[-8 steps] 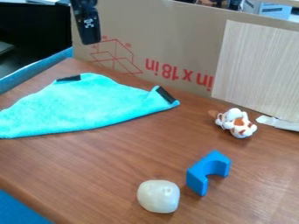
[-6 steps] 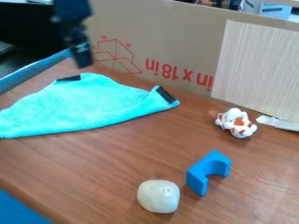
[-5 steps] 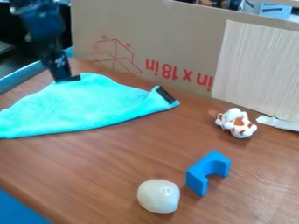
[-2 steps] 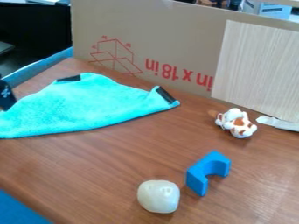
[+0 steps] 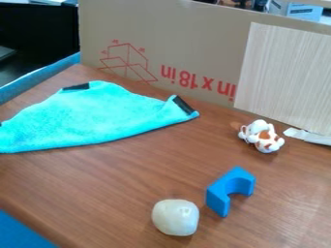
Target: Fold the cloth from bottom left to top right
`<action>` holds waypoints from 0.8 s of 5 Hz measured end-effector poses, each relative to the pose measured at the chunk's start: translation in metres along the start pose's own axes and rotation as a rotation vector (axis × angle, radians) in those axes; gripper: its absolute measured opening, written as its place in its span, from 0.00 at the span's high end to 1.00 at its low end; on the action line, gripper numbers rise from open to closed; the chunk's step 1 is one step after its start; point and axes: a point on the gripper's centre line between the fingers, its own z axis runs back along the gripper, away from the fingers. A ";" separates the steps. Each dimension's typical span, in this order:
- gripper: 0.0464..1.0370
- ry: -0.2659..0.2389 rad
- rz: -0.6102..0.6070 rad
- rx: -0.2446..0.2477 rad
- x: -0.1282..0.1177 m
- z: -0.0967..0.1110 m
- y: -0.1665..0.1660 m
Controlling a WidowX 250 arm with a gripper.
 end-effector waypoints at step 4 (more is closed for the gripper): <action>0.07 0.032 0.110 0.053 -0.014 -0.028 0.008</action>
